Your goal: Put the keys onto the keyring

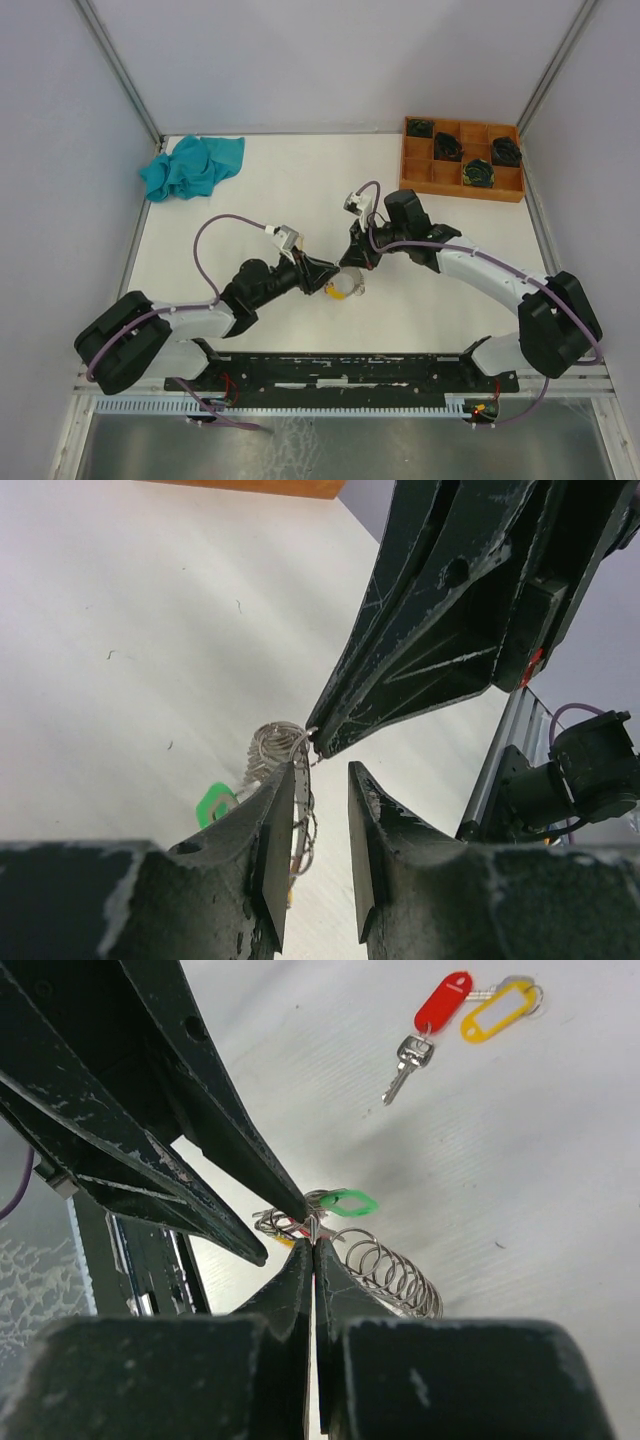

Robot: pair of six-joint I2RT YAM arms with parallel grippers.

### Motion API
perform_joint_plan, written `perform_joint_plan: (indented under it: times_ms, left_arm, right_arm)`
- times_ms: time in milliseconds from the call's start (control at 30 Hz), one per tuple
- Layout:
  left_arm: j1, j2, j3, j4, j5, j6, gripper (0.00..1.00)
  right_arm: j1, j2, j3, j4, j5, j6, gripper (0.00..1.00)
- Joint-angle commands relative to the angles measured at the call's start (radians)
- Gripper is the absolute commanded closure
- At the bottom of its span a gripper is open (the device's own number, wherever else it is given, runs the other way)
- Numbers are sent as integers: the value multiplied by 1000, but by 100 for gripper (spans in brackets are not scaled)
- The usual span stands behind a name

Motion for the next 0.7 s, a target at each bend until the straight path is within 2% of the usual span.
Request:
perform_joint_plan:
  times_ms: [0,100,267,400,500,667]
  left_arm:
    - [4,-36,-16,74,-4,-19,64]
    - [68,-108,-35,69,-18,-60,64]
    - [174,-211,-6,-22,61,-96,65]
    - [197,-258,82,-168,109,-36,65]
    - [230,-279,143,-247,150,12,66]
    - [270,-234,299,-436,298,165,66]
  right_arm:
    - [-5,-45,-8,127,13,27,99]
    - [-5,-71,-28,163,22,28,100]
    - [-5,-147,-91,305,79,24,99]
    - [-5,-202,-154,447,126,21,99]
    - [-5,-226,-162,493,144,4,99]
    - [-5,-237,-156,570,139,-5,99]
